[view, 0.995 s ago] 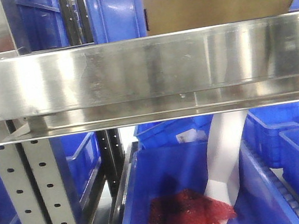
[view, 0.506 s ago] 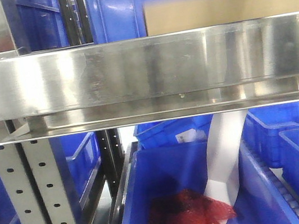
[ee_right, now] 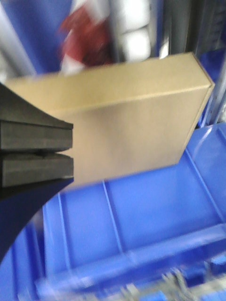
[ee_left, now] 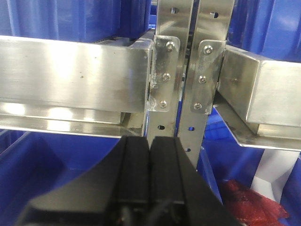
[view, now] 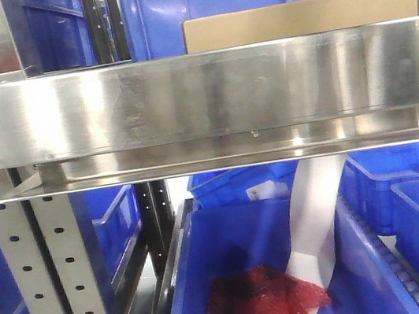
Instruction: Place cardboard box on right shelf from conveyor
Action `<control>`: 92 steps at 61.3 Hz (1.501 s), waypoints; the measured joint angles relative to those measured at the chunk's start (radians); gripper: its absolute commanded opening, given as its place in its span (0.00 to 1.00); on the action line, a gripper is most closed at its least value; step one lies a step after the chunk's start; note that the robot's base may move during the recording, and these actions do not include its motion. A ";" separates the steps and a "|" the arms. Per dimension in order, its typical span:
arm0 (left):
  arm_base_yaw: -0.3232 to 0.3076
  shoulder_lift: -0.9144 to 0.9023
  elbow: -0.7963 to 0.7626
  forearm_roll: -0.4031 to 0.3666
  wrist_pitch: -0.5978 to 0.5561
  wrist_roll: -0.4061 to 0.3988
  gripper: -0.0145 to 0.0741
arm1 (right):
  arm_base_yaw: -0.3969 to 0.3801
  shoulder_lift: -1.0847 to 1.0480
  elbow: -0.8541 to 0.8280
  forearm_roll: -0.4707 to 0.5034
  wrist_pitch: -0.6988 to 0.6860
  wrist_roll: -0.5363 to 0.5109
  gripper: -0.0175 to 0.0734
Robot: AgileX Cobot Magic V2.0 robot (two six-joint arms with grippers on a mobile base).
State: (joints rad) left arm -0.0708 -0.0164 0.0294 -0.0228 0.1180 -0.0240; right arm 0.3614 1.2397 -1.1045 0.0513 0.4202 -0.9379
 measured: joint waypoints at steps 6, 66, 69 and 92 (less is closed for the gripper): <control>0.000 0.000 0.000 0.000 0.000 0.000 0.03 | -0.007 -0.017 0.000 0.080 0.002 0.195 0.27; 0.000 0.000 0.000 0.000 0.000 0.000 0.03 | -0.176 -0.999 0.807 0.145 -0.213 0.949 0.24; 0.000 0.000 0.000 0.000 0.000 0.000 0.03 | -0.176 -1.088 0.837 0.145 -0.171 0.947 0.24; 0.000 0.000 0.002 0.000 0.000 0.000 0.03 | -0.176 -1.251 0.881 0.136 -0.111 0.938 0.24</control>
State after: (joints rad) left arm -0.0708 -0.0164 0.0316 -0.0228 0.1180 -0.0240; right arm 0.1851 -0.0112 -0.2230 0.1873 0.3088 0.0000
